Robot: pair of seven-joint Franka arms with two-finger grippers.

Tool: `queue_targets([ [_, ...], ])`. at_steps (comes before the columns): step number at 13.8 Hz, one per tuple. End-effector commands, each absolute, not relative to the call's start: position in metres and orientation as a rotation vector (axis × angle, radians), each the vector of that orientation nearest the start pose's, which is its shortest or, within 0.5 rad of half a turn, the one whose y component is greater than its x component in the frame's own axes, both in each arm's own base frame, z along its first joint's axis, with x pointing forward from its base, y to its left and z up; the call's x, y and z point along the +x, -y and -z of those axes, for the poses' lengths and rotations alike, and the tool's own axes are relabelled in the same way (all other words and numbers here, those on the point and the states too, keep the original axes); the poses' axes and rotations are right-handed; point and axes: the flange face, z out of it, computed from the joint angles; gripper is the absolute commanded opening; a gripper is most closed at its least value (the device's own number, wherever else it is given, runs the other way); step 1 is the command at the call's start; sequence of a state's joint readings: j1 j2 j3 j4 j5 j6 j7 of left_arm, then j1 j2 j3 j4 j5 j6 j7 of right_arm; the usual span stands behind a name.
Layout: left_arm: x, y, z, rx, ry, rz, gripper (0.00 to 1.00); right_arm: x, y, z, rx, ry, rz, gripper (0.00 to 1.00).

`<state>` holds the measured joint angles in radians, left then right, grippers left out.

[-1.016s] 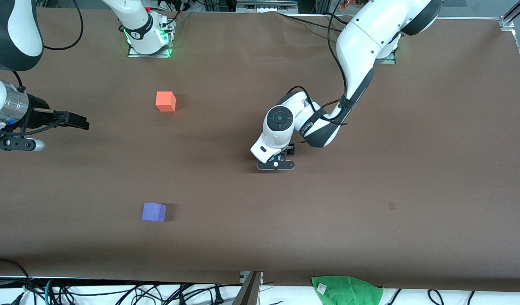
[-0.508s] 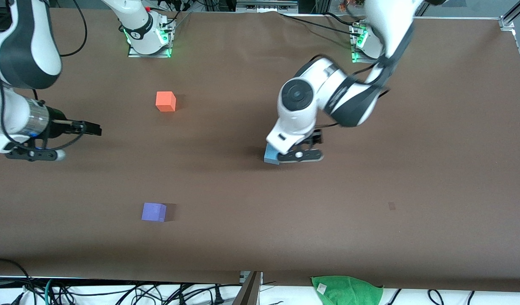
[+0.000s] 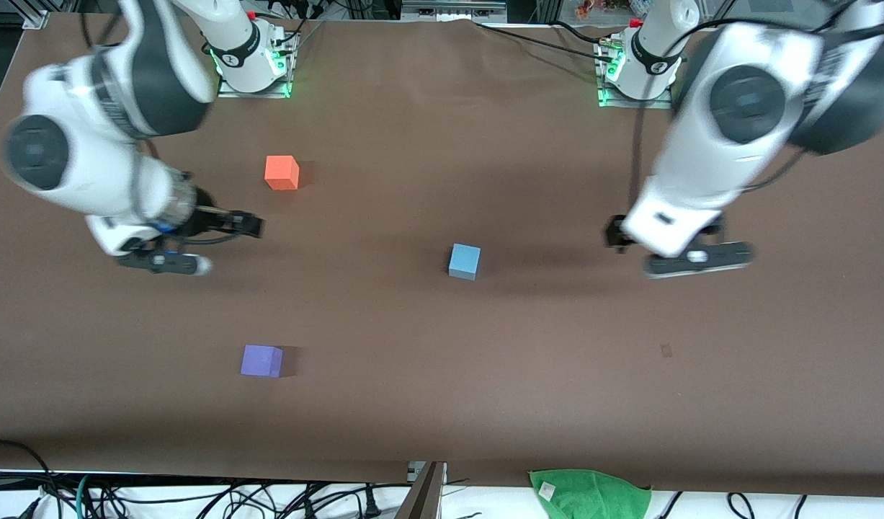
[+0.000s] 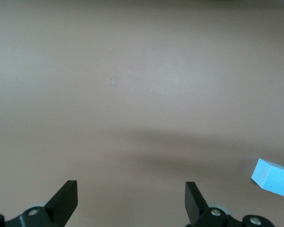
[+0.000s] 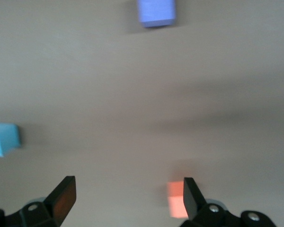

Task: Place blue block between orange and purple blocks
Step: 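Set down the cube with the left gripper while the right gripper approaches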

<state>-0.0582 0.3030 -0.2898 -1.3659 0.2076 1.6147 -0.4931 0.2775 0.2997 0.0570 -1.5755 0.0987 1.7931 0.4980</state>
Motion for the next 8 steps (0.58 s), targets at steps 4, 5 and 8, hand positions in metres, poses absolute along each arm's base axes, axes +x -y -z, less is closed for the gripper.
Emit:
queue_targets([
  [4, 0.614, 0.069, -0.573, -3.064, 0.012, -0.117, 1.0, 0.589, -0.409, -0.35, -2.946, -0.583, -0.013, 1.0],
  [5, 0.612, 0.058, -0.573, -3.097, -0.018, -0.124, 1.0, 0.585, -0.431, -0.331, -2.938, -0.577, -0.004, 1.0],
  [8, 0.594, 0.016, -0.573, -3.185, 0.033, -0.109, 1.0, 0.562, -0.491, -0.282, -2.923, -0.583, 0.067, 1.0],
])
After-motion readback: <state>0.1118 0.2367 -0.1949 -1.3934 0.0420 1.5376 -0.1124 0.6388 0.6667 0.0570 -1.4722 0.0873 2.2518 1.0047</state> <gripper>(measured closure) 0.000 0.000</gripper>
